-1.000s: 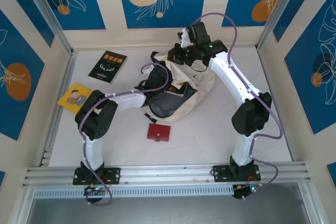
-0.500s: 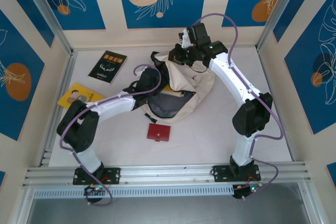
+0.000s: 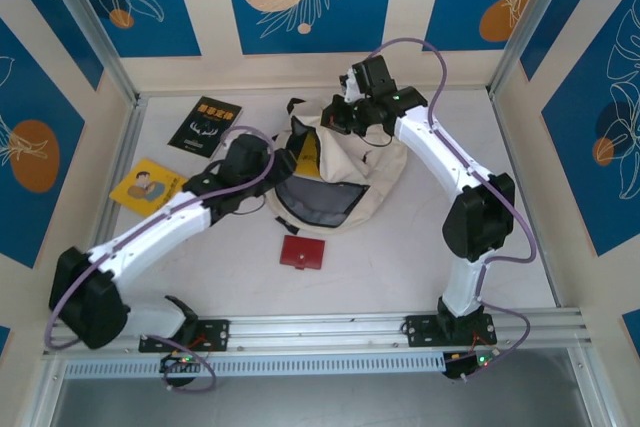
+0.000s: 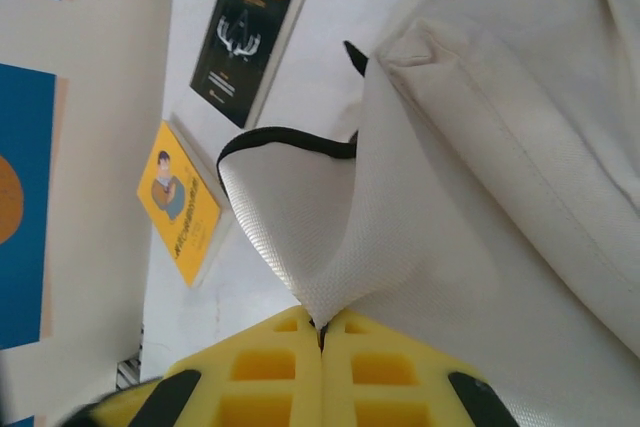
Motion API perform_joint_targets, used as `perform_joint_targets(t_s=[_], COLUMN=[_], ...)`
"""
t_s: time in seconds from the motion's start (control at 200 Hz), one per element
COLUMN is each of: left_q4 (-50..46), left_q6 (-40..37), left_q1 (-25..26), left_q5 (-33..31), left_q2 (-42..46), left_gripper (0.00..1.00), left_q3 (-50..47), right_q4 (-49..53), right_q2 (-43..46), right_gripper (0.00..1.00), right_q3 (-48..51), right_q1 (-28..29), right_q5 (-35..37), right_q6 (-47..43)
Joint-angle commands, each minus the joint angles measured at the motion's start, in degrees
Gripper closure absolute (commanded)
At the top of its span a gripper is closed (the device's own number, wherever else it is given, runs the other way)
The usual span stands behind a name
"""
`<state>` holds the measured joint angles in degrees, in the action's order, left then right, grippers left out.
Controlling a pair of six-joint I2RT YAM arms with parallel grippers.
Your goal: Pack the student bag
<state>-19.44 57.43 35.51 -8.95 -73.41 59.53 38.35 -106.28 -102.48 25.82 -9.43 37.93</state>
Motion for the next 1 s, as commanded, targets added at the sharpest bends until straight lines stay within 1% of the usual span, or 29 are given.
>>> perform_joint_targets(t_s=[0.0,0.04,0.1,0.19,0.25,0.315,0.42,0.52,0.61,0.67,0.715,0.755,0.91,0.995], left_q4=[-14.3,-16.6,-18.2,-17.6,-16.5,-15.8,-12.5,-9.9,-10.2,-11.4,-12.7,-13.9,-16.5,-18.7], left_q6=[-9.3,-10.7,-12.6,-15.3,-17.0,-18.1,-21.3,-21.7,-22.0,-22.2,-23.1,-23.5,-25.1,-25.2], left_q1=[-1.9,-3.3,-6.5,-12.9,-16.9,-20.5,-26.0,-30.3,-33.5,-34.9,-35.7,-36.1,-37.0,-37.4], left_q5=[-10.9,-13.1,-13.8,-10.6,-8.1,-7.5,-3.1,-0.9,0.2,-0.8,-0.1,-0.7,-0.8,-2.3], left_q2=[4.3,5.1,6.1,6.2,4.9,2.2,-3.6,-10.1,-16.7,-20.9,-24.1,-26.7,-34.1,-37.7], left_gripper=[0.34,0.31,0.29,0.25,0.19,0.1,0.03,0.02,0.02,0.02,0.03,0.04,0.1,0.11], left_q3=[0.7,0.9,0.6,-0.7,-1.3,-1.3,-0.7,0.7,3.8,6.3,8.8,10.9,18.0,21.3], right_q4=[-1.7,-1.8,-1.8,-1.9,-2.3,-2.7,-3.3,-3.4,-3.5,-3.7,-3.9,-4.1,-4.6,-4.7], right_q2=[2.3,2.3,2.2,2.2,2.3,2.4,2.1,1.6,1.1,1.1,1.0,0.8,0.4,0.3], right_gripper=[1.0,1.0,1.0,1.0,1.0,1.0,1.0,1.0,1.0,1.0,1.0,1.0,1.0,1.0], right_q3=[3.4,4.5,5.7,7.4,8.4,9.3,9.8,9.6,9.6,9.9,10.2,10.5,11.1,11.2], right_q1=[0.6,0.9,1.2,1.6,1.8,2.2,2.6,3.0,3.4,3.9,4.1,4.2,4.8,5.1], right_q5=[-0.6,-0.6,-0.8,-1.0,-1.1,-1.4,-1.6,-1.9,-2.3,-2.6,-2.7,-2.8,-3.5,-3.7], right_q6=[0.1,0.0,0.0,0.1,0.4,0.6,1.0,1.3,1.6,1.8,2.0,2.1,2.7,2.8])
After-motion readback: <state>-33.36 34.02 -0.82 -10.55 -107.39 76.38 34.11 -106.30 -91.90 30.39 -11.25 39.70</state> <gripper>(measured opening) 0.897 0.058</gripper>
